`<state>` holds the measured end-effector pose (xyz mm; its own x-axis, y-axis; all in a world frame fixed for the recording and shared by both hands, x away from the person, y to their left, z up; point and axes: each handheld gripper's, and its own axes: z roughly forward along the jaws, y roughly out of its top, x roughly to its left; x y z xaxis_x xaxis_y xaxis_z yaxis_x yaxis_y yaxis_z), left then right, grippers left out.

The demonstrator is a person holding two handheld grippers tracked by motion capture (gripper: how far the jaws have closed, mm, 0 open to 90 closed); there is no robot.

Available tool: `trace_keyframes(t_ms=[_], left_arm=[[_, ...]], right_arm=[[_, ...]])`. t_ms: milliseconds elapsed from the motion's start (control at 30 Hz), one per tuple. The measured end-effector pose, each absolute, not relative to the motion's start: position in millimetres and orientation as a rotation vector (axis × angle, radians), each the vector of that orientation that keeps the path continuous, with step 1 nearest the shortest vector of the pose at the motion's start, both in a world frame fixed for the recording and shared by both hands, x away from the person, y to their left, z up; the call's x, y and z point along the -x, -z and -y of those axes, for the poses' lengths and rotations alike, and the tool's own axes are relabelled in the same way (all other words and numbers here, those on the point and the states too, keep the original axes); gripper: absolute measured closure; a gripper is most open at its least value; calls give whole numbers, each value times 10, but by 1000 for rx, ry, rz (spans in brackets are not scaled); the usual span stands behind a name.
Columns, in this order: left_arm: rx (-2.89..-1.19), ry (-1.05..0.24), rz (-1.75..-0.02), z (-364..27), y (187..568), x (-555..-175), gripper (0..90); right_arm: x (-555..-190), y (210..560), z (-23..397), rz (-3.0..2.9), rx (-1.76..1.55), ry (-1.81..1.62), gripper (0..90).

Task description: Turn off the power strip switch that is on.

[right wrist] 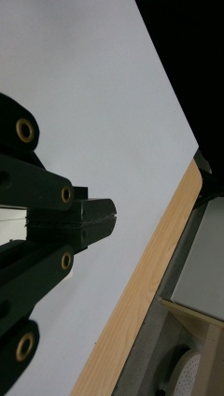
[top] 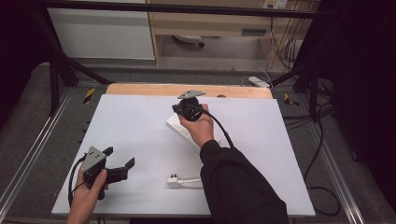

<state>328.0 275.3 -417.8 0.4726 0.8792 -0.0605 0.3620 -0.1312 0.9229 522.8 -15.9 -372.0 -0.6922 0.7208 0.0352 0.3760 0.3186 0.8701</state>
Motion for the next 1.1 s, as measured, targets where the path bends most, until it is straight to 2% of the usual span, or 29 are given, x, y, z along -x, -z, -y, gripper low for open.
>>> trace_keyframes(t_ms=[1100], left_arm=[[-1742,-657,-1063,-2737,4186,-3285,51]], right_arm=[[-5287,3936,109,-2305,-1016,-1223,900]])
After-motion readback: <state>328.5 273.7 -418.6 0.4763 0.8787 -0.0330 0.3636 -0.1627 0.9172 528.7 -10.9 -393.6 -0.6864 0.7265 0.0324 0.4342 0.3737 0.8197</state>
